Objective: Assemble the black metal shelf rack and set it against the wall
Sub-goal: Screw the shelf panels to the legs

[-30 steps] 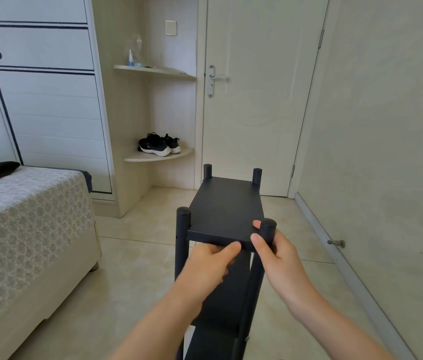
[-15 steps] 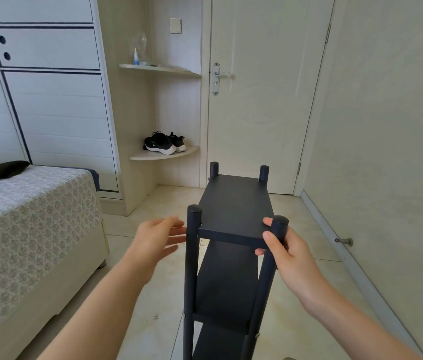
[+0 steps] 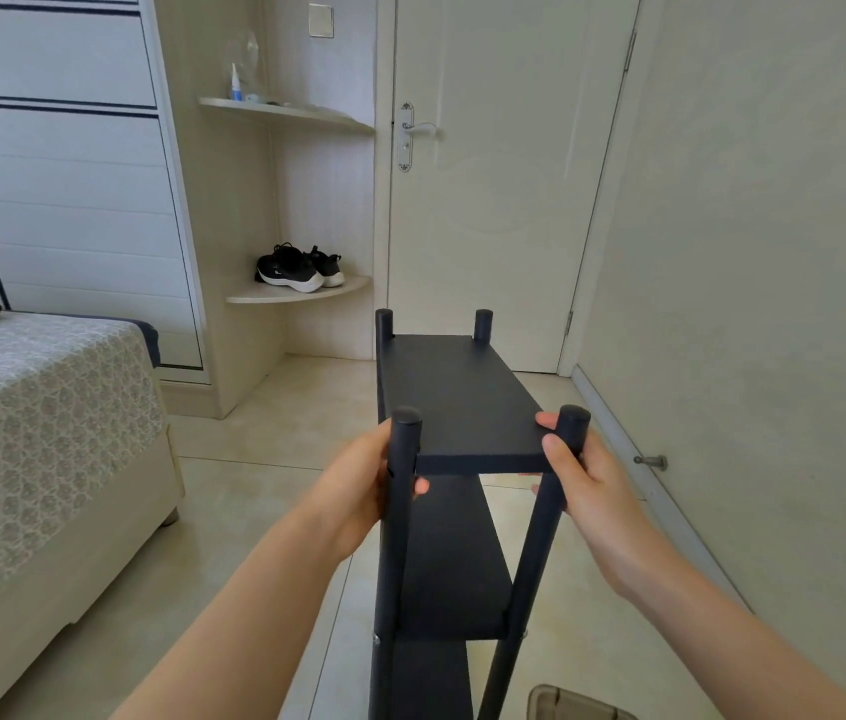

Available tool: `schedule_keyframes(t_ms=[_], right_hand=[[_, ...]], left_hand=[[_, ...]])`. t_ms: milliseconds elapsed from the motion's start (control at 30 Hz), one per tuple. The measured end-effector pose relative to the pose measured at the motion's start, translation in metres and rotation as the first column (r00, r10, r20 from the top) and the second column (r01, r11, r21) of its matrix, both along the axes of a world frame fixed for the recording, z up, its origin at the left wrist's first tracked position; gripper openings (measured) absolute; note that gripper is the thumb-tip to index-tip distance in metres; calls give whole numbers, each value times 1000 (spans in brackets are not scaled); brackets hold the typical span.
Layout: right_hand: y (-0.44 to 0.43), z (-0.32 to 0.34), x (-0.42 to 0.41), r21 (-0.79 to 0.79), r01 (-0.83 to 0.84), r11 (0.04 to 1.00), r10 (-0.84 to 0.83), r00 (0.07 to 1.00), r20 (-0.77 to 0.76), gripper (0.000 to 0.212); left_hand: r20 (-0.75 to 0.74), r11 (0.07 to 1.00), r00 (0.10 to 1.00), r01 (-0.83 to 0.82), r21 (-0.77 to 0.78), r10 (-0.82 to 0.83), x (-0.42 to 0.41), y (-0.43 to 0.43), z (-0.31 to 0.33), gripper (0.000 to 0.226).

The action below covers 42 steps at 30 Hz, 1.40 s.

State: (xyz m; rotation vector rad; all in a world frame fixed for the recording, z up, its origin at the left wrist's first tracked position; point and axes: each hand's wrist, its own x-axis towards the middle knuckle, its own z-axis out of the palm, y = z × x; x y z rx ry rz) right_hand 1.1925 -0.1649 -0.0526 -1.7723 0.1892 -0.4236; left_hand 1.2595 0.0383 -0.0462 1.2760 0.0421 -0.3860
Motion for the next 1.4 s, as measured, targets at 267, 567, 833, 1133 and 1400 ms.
schedule_keyframes(t_ms=[267, 567, 833, 1133, 1400], right_hand=[[-3, -7, 6, 39, -21, 999, 20, 1000, 13, 20], [-7, -8, 12, 71, -65, 995, 63, 998, 21, 19], [-9, -14, 12, 39, -86, 996, 85, 996, 25, 19], [-13, -17, 11, 11, -111, 994, 111, 993, 41, 20], [-15, -11, 7, -64, -135, 989, 138, 990, 38, 34]], left_hand=[[110, 993, 991, -83, 79, 74, -15, -2, -8, 29], [152, 988, 982, -130, 83, 117, -23, -6, -4, 32], [120, 996, 989, -88, 3, 87, -26, 1, -5, 32], [5, 988, 988, -157, -6, 157, -27, -5, -2, 26], [16, 977, 977, -214, 1, 214, -29, -11, 5, 24]])
